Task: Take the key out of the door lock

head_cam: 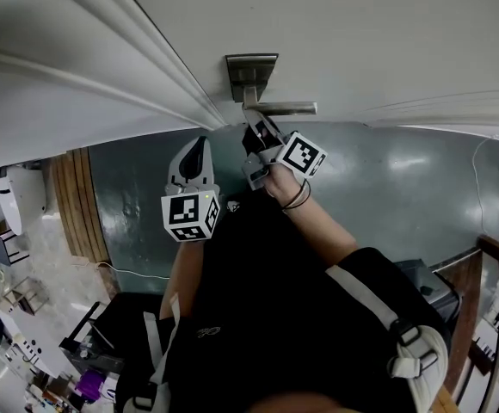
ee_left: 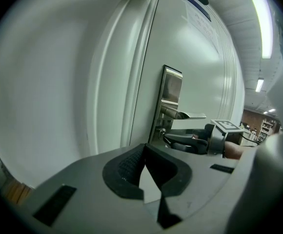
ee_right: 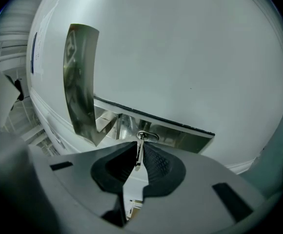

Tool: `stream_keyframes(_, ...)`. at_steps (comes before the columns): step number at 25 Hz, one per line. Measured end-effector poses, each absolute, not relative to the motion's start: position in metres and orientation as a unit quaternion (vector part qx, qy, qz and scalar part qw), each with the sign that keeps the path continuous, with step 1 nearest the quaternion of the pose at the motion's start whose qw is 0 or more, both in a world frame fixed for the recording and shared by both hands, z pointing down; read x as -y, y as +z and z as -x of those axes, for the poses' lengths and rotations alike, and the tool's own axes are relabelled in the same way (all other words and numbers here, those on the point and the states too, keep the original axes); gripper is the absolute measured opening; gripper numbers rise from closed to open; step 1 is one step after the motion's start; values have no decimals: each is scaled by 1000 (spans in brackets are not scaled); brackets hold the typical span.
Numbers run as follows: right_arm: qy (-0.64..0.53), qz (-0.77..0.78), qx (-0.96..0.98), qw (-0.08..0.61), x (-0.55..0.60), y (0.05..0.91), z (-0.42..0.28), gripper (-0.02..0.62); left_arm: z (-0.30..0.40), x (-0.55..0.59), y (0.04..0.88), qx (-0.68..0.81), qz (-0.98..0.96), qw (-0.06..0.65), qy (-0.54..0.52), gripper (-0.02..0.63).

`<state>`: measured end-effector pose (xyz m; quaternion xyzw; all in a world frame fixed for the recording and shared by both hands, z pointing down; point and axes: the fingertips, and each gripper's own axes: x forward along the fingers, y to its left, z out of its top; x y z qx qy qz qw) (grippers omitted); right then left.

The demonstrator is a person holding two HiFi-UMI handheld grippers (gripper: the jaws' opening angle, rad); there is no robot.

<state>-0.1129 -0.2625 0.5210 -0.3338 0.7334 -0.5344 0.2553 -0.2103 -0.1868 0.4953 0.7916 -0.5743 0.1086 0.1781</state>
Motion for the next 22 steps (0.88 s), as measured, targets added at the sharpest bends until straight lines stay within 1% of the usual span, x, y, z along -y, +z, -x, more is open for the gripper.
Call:
stream_keyframes(13,-536,341,-732,246,260,525,110,40,209,178,498,572,-793,183,108,23)
stream_keyframes(17,-544,354,-713,263,261,528,111,37,216,177,497,576,-790,181,105,23)
stream_keyframes(22,-544,356,-713,263,260,528,109,37,216,174,500,574,-791,185,103,23)
